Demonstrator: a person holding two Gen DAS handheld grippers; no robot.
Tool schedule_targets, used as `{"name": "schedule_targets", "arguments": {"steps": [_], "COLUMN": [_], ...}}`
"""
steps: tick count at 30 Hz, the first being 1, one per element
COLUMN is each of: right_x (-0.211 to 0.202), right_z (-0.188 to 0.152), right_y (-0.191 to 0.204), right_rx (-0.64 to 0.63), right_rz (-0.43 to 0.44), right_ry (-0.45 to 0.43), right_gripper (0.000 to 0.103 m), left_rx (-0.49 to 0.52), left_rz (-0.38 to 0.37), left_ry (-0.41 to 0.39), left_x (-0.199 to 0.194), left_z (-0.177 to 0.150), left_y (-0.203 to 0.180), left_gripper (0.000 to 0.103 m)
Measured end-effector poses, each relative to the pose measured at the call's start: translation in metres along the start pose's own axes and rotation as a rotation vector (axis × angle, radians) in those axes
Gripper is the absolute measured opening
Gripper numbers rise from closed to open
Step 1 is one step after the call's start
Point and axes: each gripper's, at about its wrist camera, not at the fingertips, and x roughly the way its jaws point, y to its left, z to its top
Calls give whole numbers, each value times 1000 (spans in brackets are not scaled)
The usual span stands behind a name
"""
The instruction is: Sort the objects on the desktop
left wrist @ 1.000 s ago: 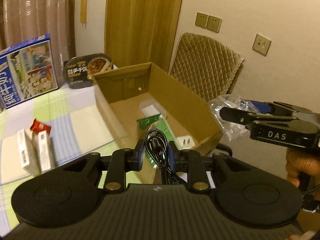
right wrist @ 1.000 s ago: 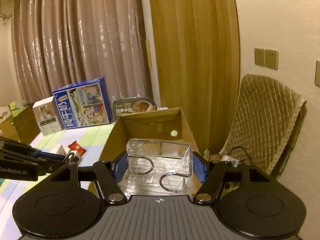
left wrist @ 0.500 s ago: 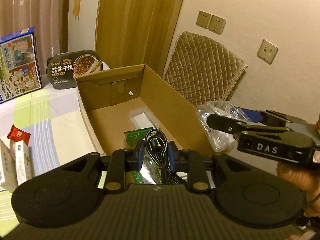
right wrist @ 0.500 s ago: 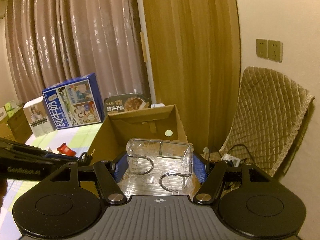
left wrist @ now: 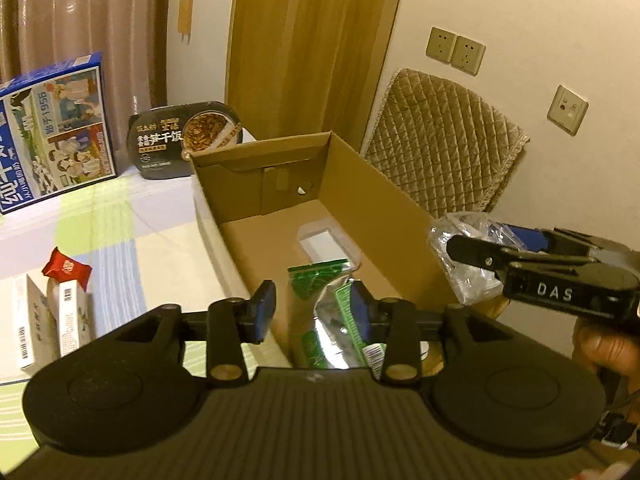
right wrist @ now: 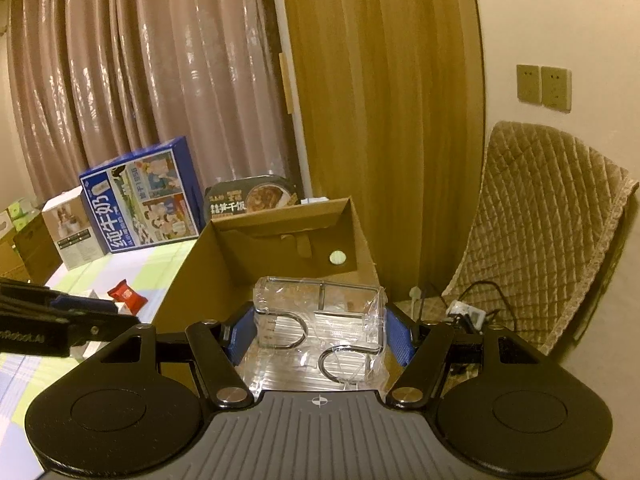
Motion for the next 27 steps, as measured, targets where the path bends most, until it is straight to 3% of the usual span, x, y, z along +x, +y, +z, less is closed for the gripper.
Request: {"name": "schedule_targets", "arguments": {"steps": [6,8,12,16,27], "right_x": [10,12,8,1,-31], "right_z": [4,4,4,0,-8], "right_y": [6,8,11,19,67], "right_rx": [-23,-24,-20,-23,-49], "right_rz": [2,-10,-1,5,39], "right_ry": [-4,-1,13,42,88], "right_gripper": [65,82,82,83,90], "left_rx": [-18,-17,22,36,-2], "left_rz": [14,25,83,110,158], "left_ry": [-6,-3,-19,-23,-26], "left_x": [-7,-10,-18,-28,-73], "left_z": [-9,-12,-20,-29,-59], "left_y": [7,9,9,10,25], "left_gripper": [44,49,71,79,89]}}
